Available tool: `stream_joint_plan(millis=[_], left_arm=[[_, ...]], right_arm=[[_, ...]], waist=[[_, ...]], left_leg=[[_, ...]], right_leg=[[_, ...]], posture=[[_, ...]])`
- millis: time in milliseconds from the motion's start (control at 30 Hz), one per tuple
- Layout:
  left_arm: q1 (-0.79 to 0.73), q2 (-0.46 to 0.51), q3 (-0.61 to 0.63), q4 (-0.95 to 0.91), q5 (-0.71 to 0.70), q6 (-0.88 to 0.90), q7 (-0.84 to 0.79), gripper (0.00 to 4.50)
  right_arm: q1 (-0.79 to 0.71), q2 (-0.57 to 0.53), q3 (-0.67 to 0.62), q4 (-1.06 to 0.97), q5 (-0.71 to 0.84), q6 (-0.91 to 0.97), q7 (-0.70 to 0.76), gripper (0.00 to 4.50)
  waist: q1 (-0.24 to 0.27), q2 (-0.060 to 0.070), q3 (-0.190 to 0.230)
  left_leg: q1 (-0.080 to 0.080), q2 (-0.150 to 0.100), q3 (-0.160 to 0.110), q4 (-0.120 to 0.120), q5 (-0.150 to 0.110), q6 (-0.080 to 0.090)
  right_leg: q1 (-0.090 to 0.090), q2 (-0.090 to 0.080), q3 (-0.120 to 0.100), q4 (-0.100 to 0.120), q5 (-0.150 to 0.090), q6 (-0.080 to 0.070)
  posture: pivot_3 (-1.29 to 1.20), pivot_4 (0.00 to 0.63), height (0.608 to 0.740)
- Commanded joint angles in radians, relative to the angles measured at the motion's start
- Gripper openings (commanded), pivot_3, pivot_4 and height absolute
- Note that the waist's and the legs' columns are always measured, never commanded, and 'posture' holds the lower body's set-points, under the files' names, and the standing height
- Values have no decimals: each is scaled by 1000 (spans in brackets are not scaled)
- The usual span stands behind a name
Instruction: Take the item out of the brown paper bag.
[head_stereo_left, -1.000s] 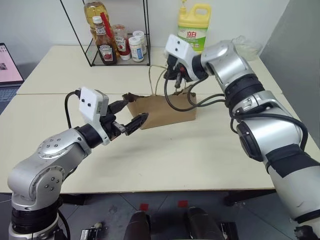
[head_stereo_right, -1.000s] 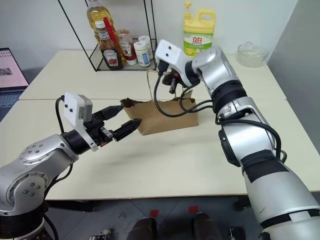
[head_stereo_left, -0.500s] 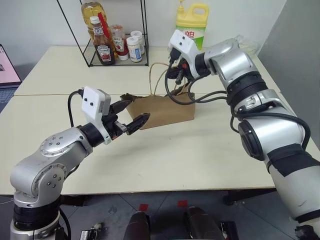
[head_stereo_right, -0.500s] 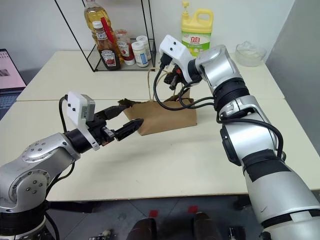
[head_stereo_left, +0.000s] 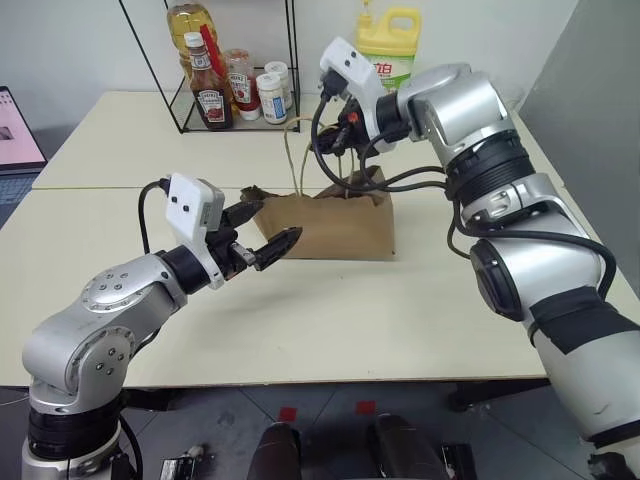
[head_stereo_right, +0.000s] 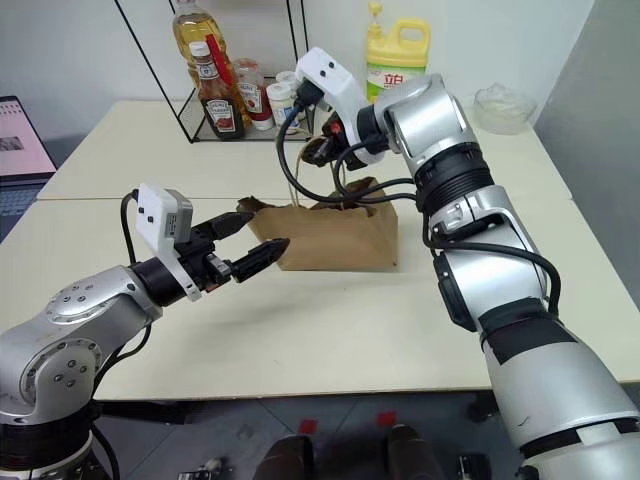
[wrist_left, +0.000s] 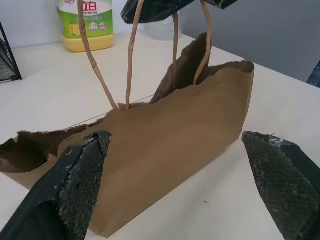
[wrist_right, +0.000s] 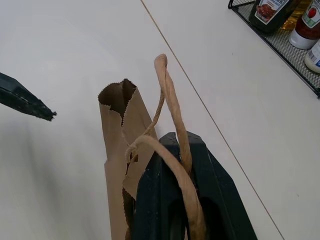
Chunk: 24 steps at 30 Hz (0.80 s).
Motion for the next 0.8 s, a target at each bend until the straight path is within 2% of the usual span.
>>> stream_joint_plan(millis=[33, 133, 233, 433, 600, 700, 800], left_arm=[[5, -2, 15, -19, 8, -25, 2, 4500], [6, -1, 15, -16, 9, -24, 0, 4500], [1, 1, 9, -12, 9, -22, -6, 4500], [-18, 37, 12, 20, 16, -20, -52, 4500], [-60, 103, 3, 100, 49, -39, -134, 4500], [-116, 148, -22, 188, 103, -86, -205, 4500], [-227, 171, -85, 342, 199, -173, -278, 4500]], right_arm=[[19, -34, 19, -13, -29, -94, -25, 35], [55, -54, 42, -9, -55, -168, -36, 35], [73, -82, 47, -41, -51, -182, -5, 640], [139, -181, 47, -245, -22, -113, 98, 2722], [242, -281, 16, -535, 59, 71, 171, 4473], [293, -307, -44, -685, 127, 208, 134, 4473], [334, -285, -183, -803, 229, 362, 42, 4473]], waist=[[0, 0, 0], [-1, 0, 0], [-1, 0, 0], [1, 0, 0], [2, 0, 0], [1, 0, 0], [3, 0, 0]], left_leg=[[0, 0, 0, 0, 0, 0], [0, 0, 0, 0, 0, -1], [0, 0, 0, 0, 1, -1], [0, 0, 0, 0, 1, -1], [0, 0, 0, 0, 0, 0], [0, 0, 0, 0, 0, 0], [0, 0, -1, 0, 0, 1]], right_leg=[[0, 0, 0, 0, 0, 0], [0, 0, 0, 0, 0, 0], [0, 0, 0, 0, 0, 0], [0, 0, 0, 0, 0, 0], [0, 0, -1, 0, 0, 0], [0, 0, -1, 0, 0, 0], [0, 1, -1, 0, 0, 0]], posture=[[0, 150, 740], [0, 150, 740], [0, 150, 740], [0, 150, 740], [0, 150, 740], [0, 150, 740], [0, 150, 740]])
